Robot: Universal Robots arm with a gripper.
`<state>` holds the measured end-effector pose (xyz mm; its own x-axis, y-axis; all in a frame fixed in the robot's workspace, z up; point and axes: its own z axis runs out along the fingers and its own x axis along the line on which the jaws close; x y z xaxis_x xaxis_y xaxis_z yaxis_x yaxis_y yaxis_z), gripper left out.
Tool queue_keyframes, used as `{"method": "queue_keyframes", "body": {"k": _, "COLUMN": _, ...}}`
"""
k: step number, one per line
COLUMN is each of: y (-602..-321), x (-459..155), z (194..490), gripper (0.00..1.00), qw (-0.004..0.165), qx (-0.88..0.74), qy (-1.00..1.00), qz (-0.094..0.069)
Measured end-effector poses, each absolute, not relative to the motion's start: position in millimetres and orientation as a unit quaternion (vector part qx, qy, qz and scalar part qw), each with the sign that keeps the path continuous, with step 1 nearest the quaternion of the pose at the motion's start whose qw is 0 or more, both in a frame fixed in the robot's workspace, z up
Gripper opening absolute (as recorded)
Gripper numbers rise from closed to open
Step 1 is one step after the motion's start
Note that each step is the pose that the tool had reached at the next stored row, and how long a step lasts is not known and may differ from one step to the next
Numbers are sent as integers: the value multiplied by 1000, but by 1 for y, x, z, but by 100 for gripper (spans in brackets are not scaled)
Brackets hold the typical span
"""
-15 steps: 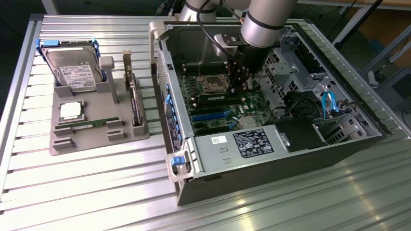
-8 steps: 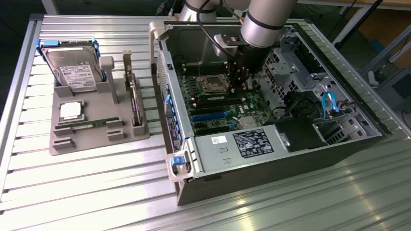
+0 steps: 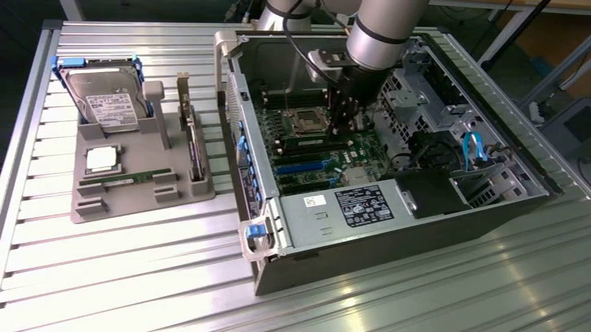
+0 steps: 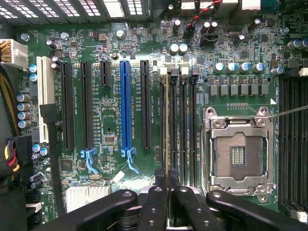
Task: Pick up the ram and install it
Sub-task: 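Insert the ram into the slot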
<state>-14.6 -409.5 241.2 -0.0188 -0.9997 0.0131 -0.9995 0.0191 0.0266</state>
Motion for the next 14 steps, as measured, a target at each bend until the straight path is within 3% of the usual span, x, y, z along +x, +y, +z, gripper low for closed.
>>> {"method": "queue_keyframes", "body": {"k": 14, "y": -410, "x": -17, "z": 240, "gripper": 12, "qw": 13, "qx": 704, "qy": -710, "qz": -4}}
